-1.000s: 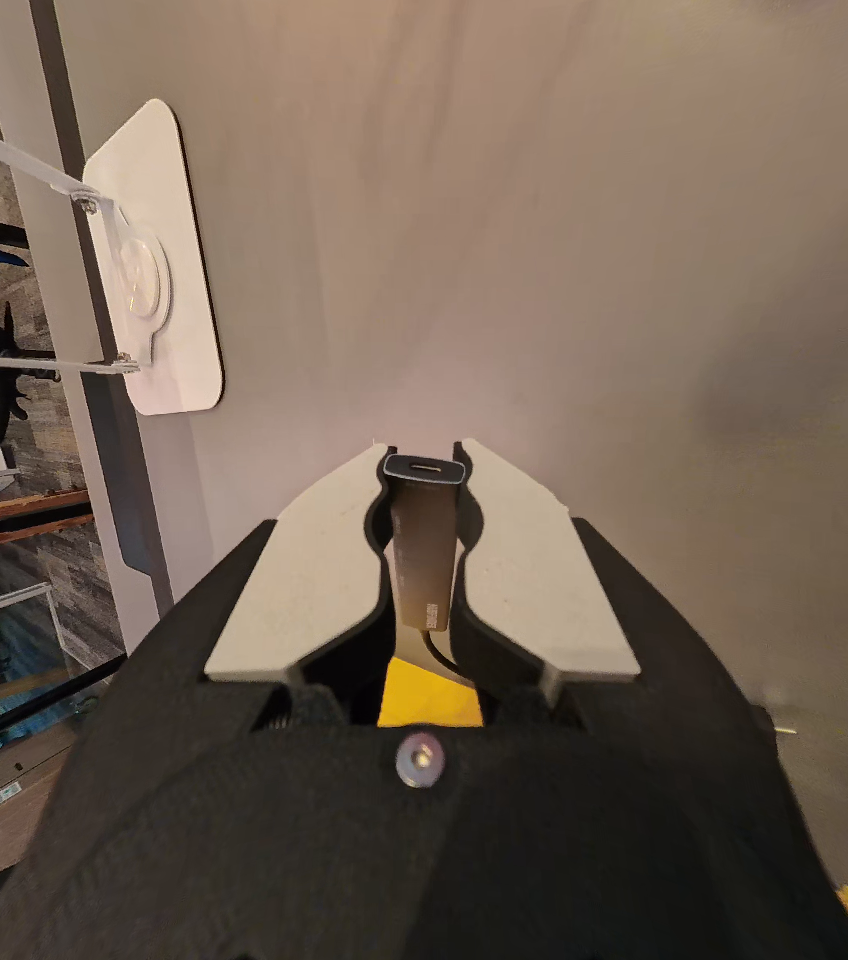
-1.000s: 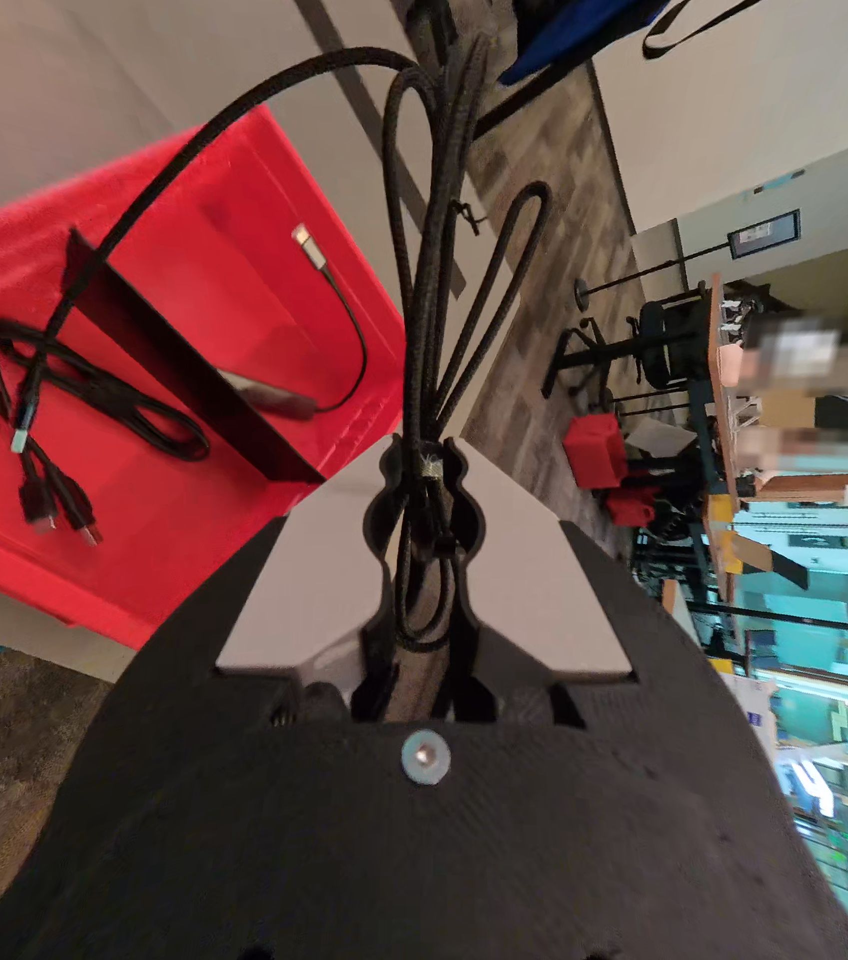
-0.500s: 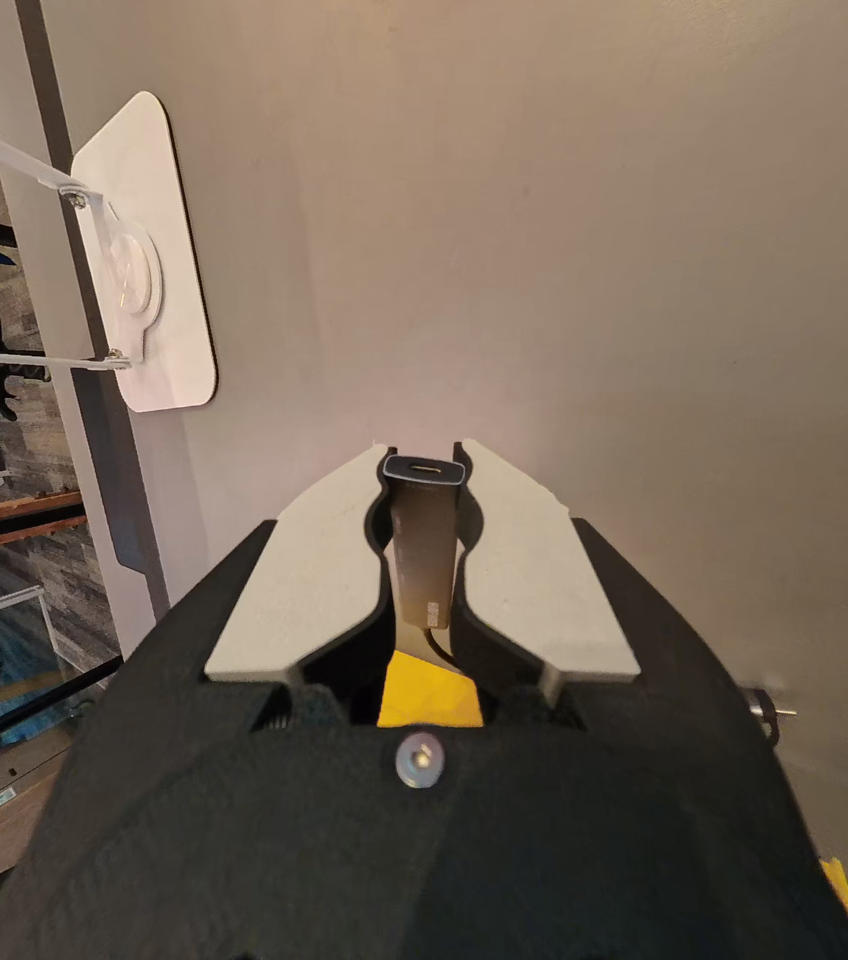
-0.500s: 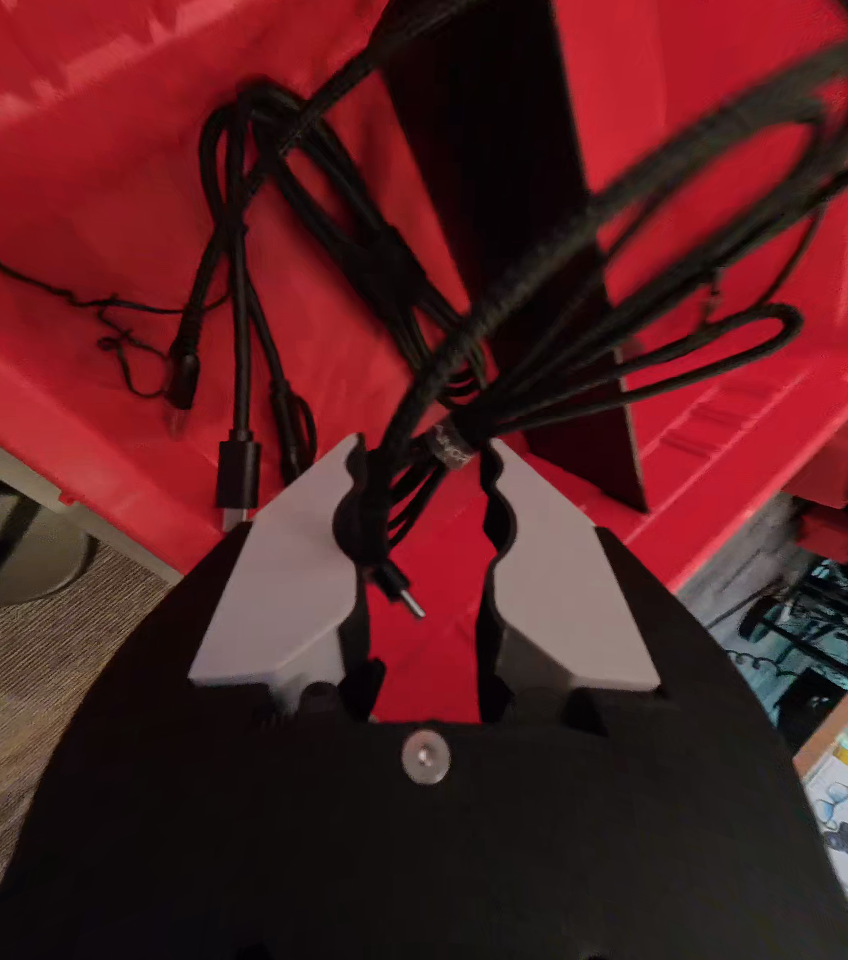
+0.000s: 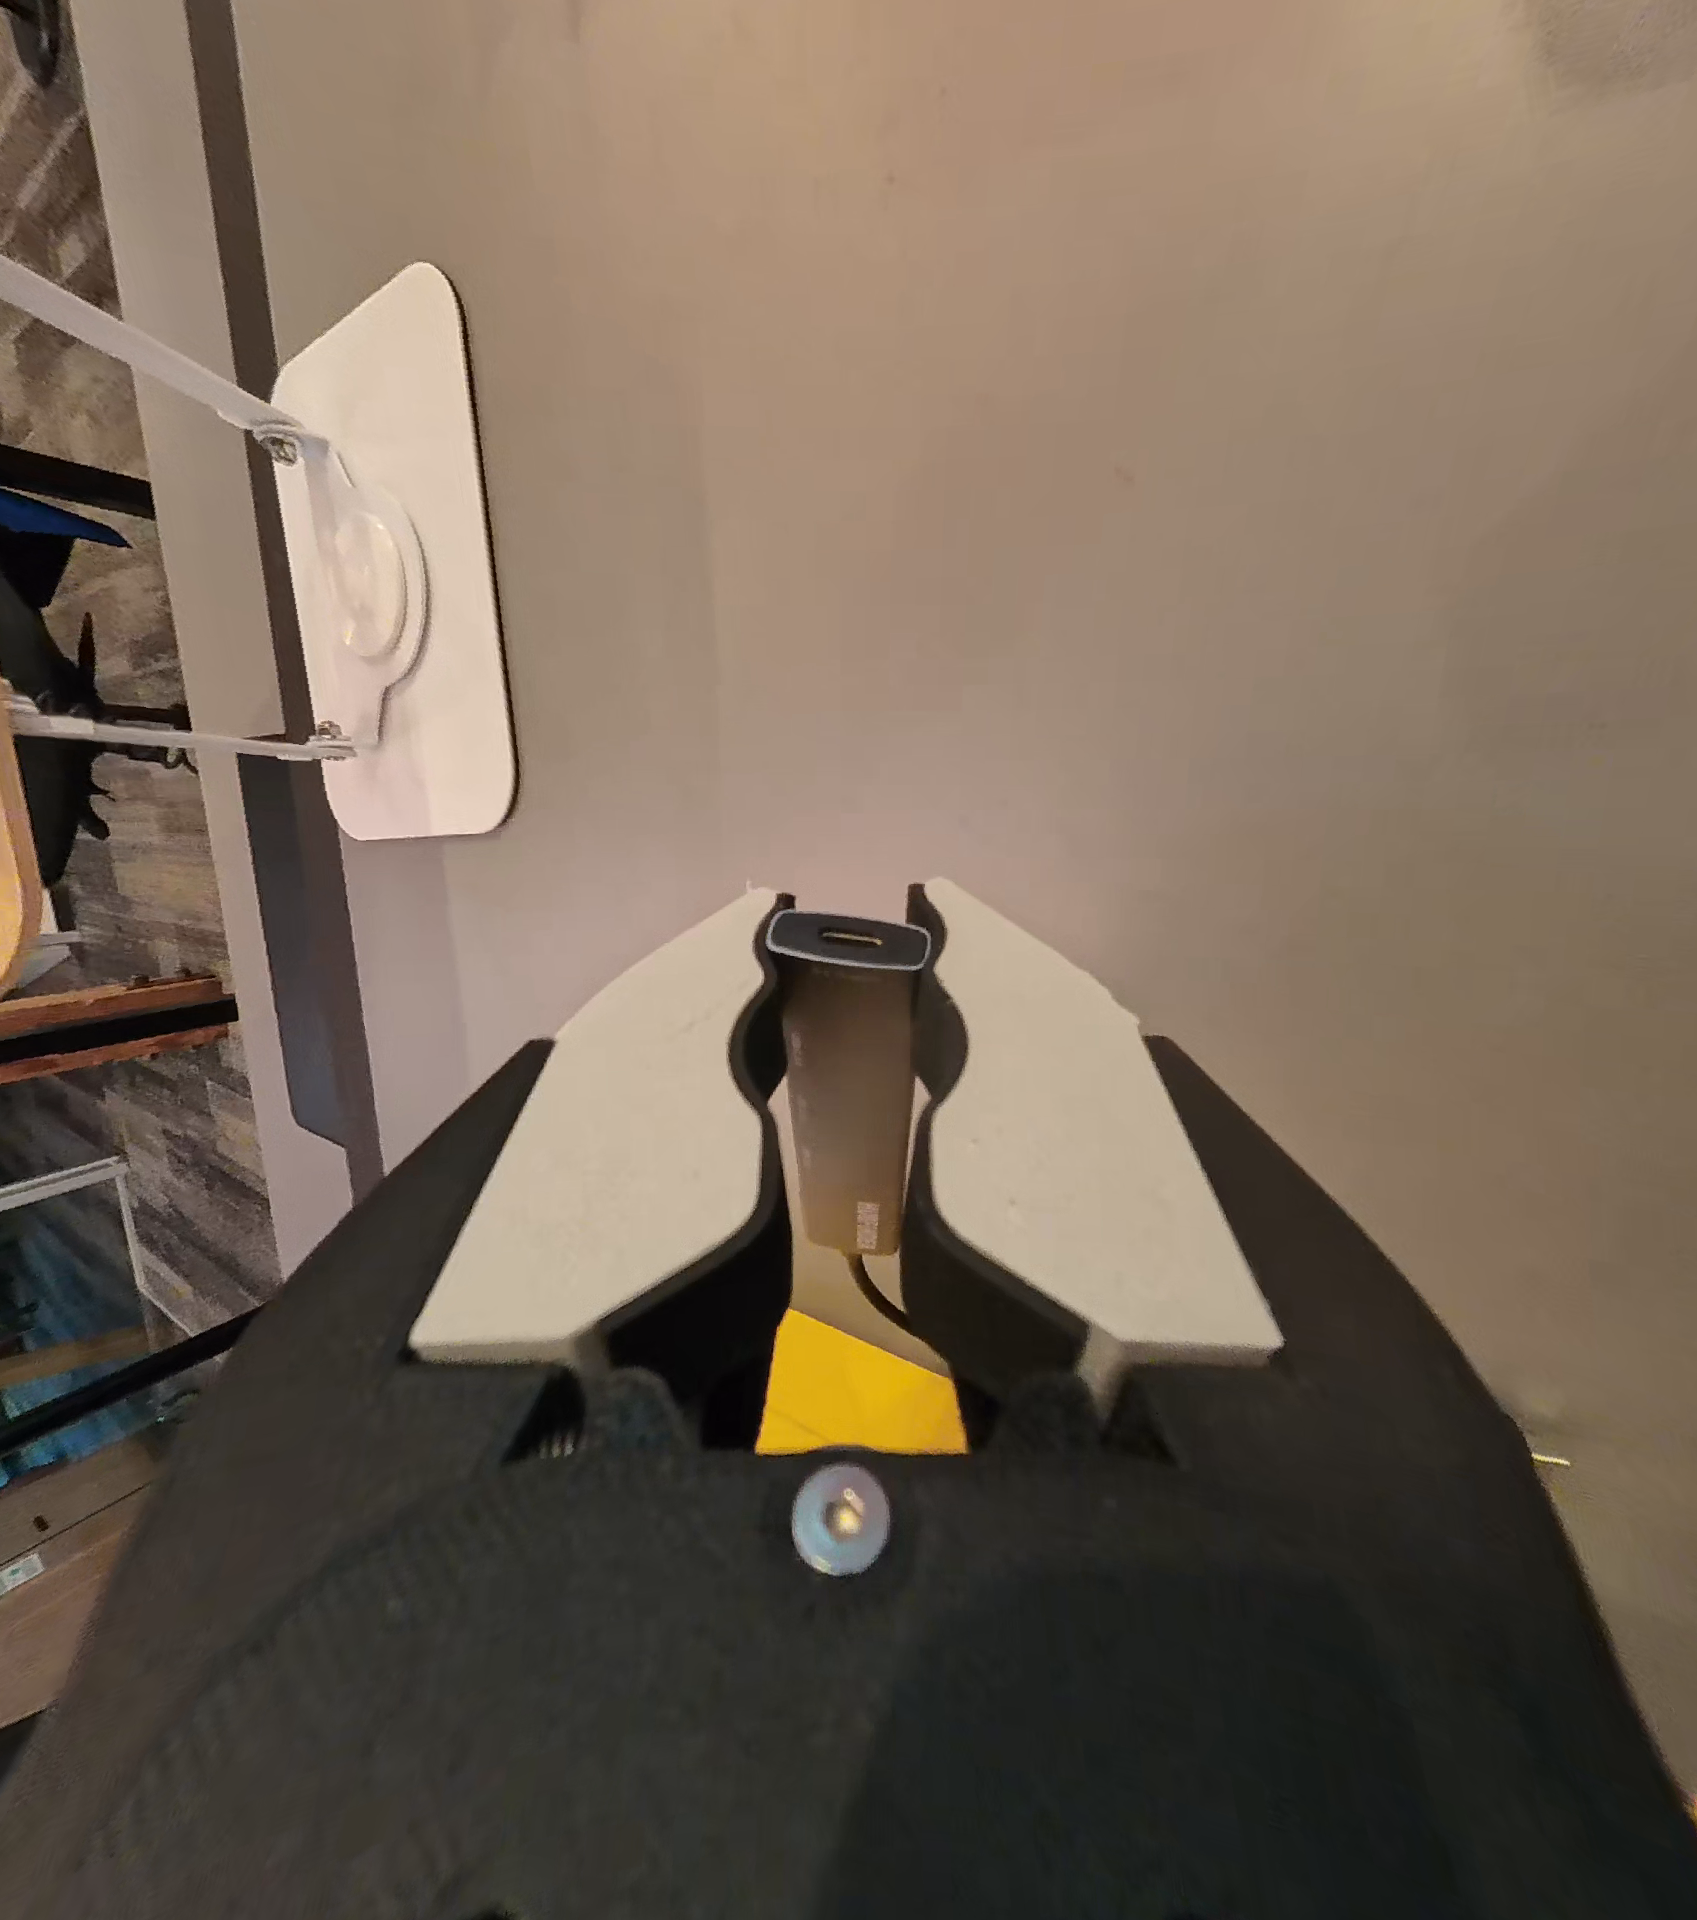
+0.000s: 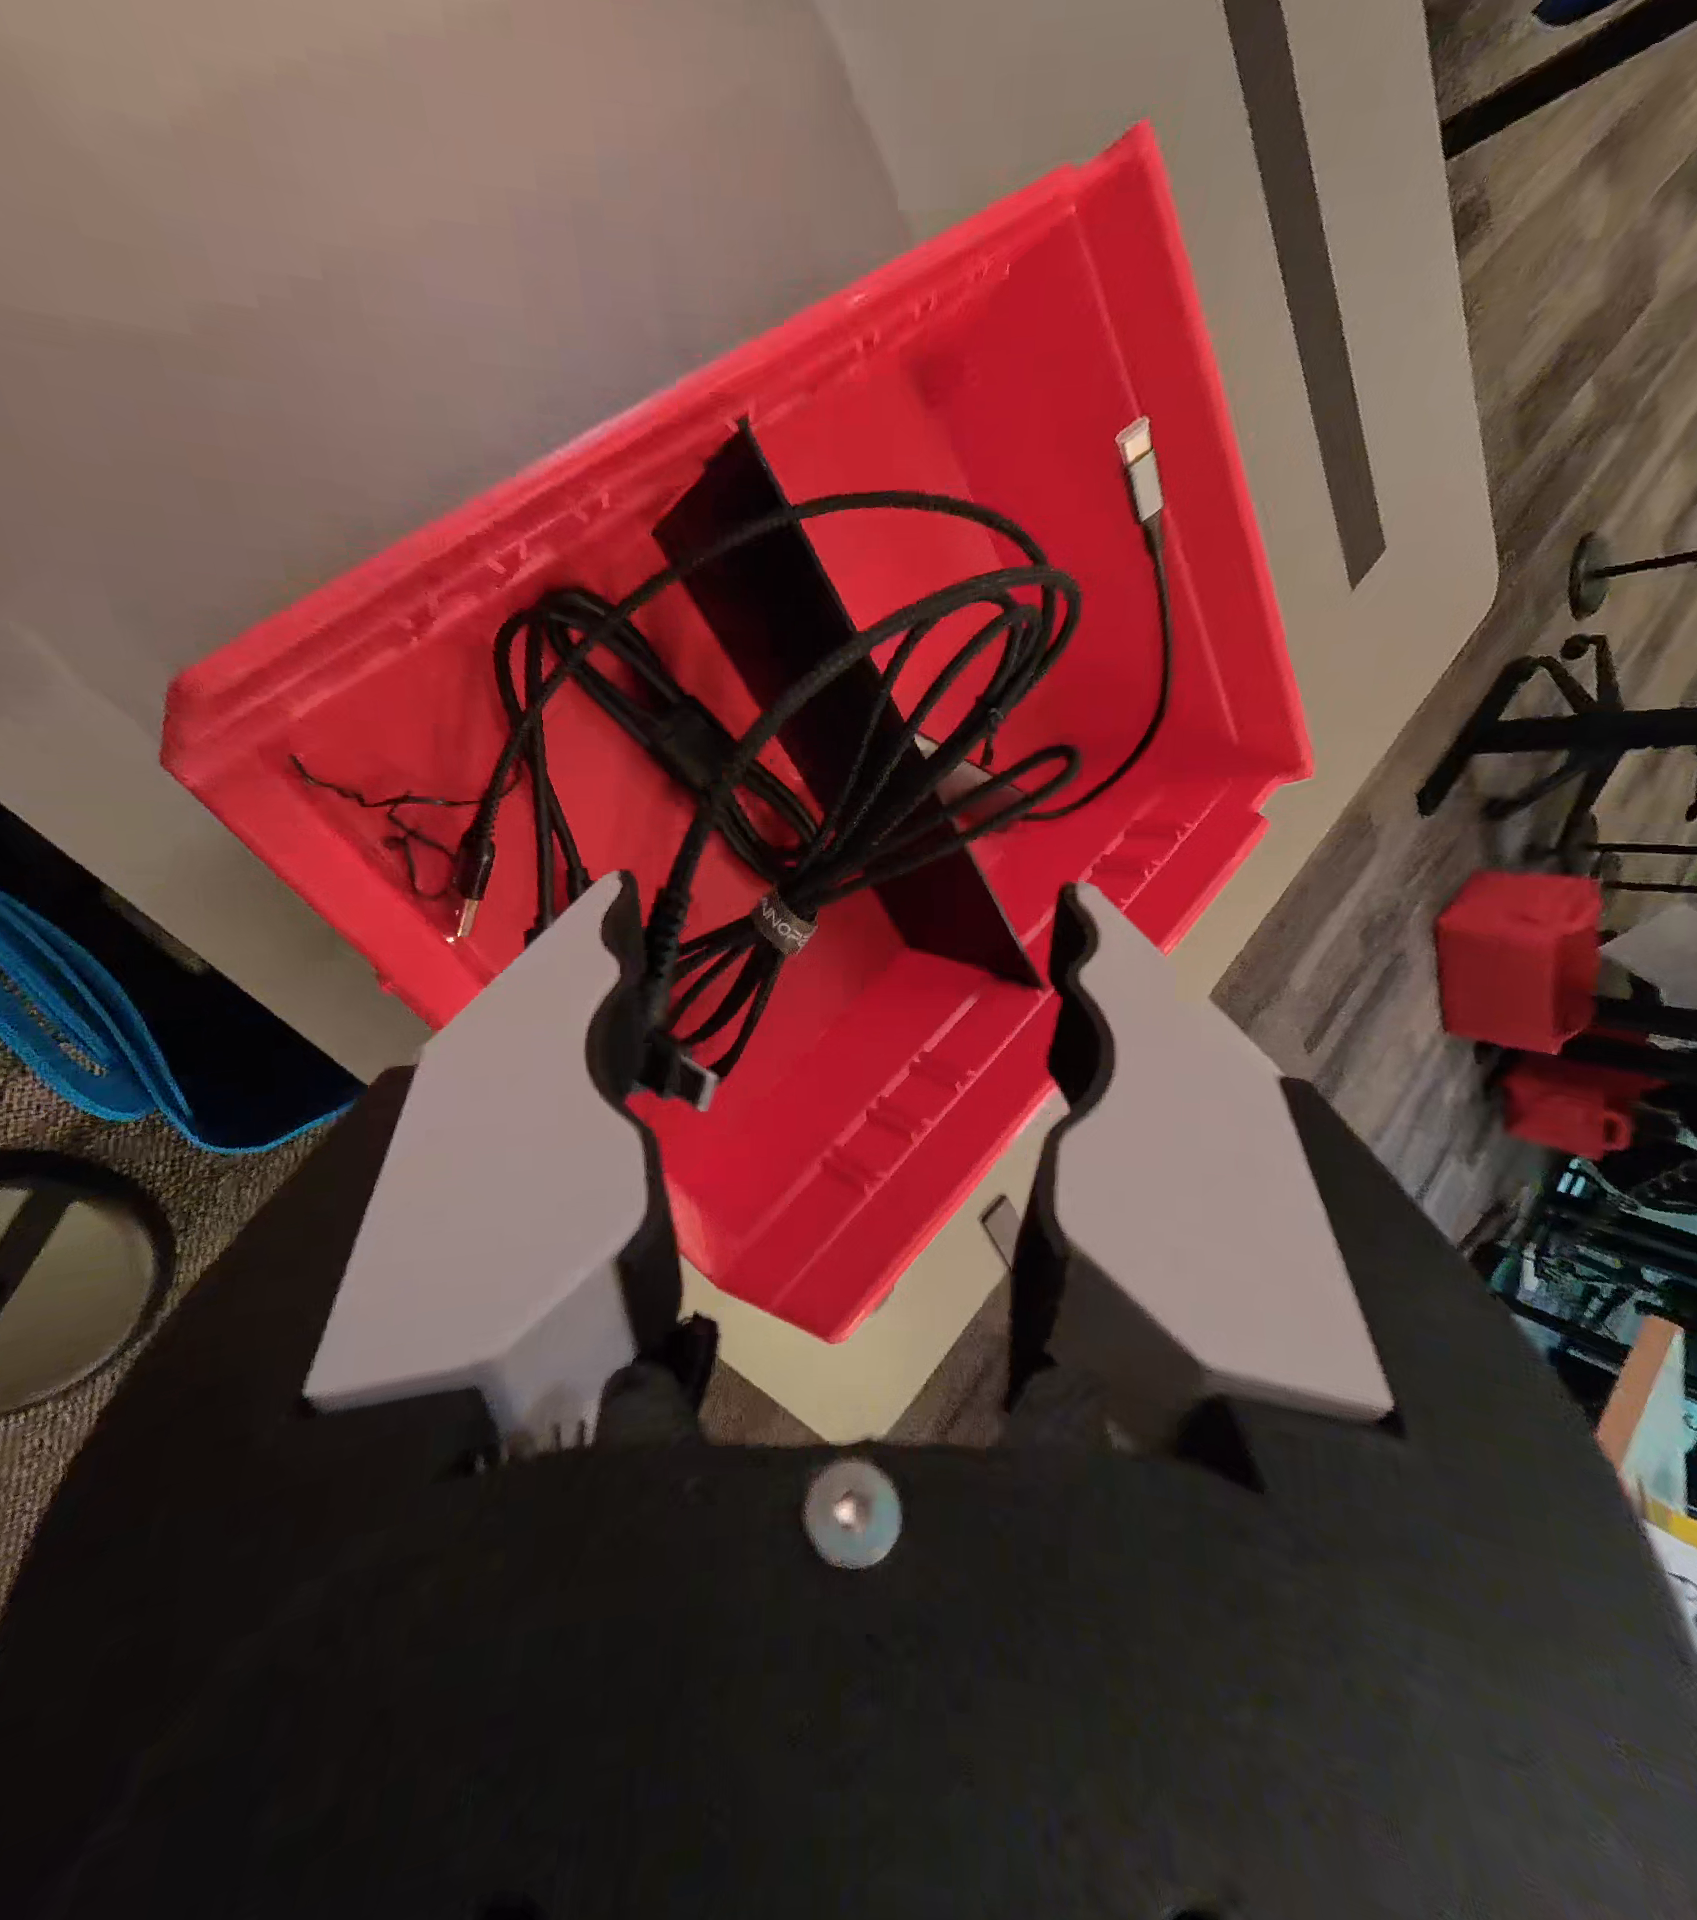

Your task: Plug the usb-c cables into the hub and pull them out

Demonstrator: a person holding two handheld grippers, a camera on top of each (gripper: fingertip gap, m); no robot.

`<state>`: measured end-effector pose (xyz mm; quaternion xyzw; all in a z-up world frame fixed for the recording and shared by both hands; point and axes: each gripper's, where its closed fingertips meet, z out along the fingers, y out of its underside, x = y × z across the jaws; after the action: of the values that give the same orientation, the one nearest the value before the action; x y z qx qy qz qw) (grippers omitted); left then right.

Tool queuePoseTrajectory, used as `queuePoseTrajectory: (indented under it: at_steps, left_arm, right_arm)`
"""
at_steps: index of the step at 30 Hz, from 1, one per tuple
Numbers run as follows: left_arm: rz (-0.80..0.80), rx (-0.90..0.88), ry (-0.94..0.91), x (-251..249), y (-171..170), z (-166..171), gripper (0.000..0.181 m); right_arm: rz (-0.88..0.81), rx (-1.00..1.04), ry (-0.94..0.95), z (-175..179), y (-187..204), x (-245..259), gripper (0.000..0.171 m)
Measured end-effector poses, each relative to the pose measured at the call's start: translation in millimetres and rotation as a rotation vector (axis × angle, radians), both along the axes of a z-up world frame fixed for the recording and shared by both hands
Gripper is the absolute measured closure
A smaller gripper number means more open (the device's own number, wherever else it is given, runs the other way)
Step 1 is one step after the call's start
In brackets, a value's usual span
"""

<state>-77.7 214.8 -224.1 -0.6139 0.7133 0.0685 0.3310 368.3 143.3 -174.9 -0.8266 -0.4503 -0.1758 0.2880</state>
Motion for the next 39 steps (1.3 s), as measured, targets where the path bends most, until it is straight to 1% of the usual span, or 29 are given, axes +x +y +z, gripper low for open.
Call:
queuePoseTrajectory:
  at_steps: [2, 5, 7, 9, 10, 13, 15, 17, 19, 22, 26, 28, 31, 33, 35, 37, 38, 39]
  left_arm:
    - [0.003, 0.021, 0.001, 1.0, 1.7, 2.5, 0.161]
    - [0.008, 0.039, -0.006, 2.0, 2.1, 6.0, 0.161]
    - [0.014, 0.05, -0.008, 1.6, 2.9, 7.7, 0.161]
    - [0.025, 0.057, -0.01, 1.3, 4.6, 8.3, 0.161]
    - [0.031, 0.062, -0.01, 1.2, 5.9, 8.6, 0.161]
    - [0.031, 0.073, -0.021, 5.3, 8.1, 10.6, 0.161]
    - [0.033, 0.087, -0.032, 9.9, 10.0, 14.1, 0.161]
    - [0.039, 0.11, -0.053, 16.0, 12.7, 20.7, 0.161]
    - [0.047, 0.137, -0.084, 23.0, 15.9, 29.9, 0.161]
    - [0.097, 0.184, -0.199, 36.2, 23.9, 53.5, 0.161]
    - [0.153, 0.21, -0.405, 53.9, 28.9, 90.3, 0.161]
    - [0.177, 0.192, -0.512, 62.1, 28.4, 106.3, 0.161]
    - [0.202, 0.169, -0.645, 71.4, 26.0, 125.5, 0.161]
    - [0.202, 0.141, -0.717, 77.8, 21.4, 133.7, 0.161]
    - [0.201, 0.109, -0.788, 83.9, 16.3, 139.7, 0.161]
    - [0.197, 0.054, -0.842, 90.6, 10.3, 141.7, 0.161]
    - [0.198, 0.031, -0.868, 93.5, 7.5, 142.7, 0.161]
    - [0.199, 0.011, -0.886, 96.1, 4.9, 142.8, 0.161]
  right_arm:
    - [0.013, -0.006, -0.021, 0.3, -1.7, -4.4, 0.089]
    - [0.065, 0.033, 0.057, 10.2, -2.7, -25.3, 0.085]
    - [0.064, 0.067, 0.065, 17.7, -2.7, -31.2, 0.083]
    - [0.081, 0.093, 0.057, 21.7, -3.0, -37.8, 0.083]
    - [0.1, 0.119, 0.087, 26.7, -1.9, -47.8, 0.086]
    - [0.19, 0.23, 0.201, 48.9, 2.2, -94.6, 0.102]
    - [0.29, 0.256, 0.286, 56.4, -0.5, -139.3, 0.104]
    - [0.41, 0.248, 0.369, 56.6, -5.7, -190.4, 0.105]
    - [0.478, 0.24, 0.465, 54.7, -4.7, -238.4, 0.107]
    - [0.53, 0.196, 0.603, 41.6, 1.9, -301.8, 0.11]
    - [0.537, 0.091, 0.745, 11.3, 18.0, -367.5, 0.11]
    - [0.526, 0.066, 0.798, -0.1, 27.7, -392.3, 0.108]
    - [0.457, 0.135, 0.807, -7.7, 56.0, -406.9, 0.107]
    - [0.414, 0.197, 0.854, -1.9, 71.5, -410.6, 0.113]
    - [0.404, 0.226, 0.885, 0.5, 80.2, -414.7, 0.124]
    - [0.397, 0.248, 0.931, 4.5, 86.3, -418.1, 0.131]
    - [0.388, 0.263, 0.946, 6.8, 89.8, -417.6, 0.137]
    - [0.381, 0.286, 0.961, 10.7, 92.9, -415.9, 0.149]
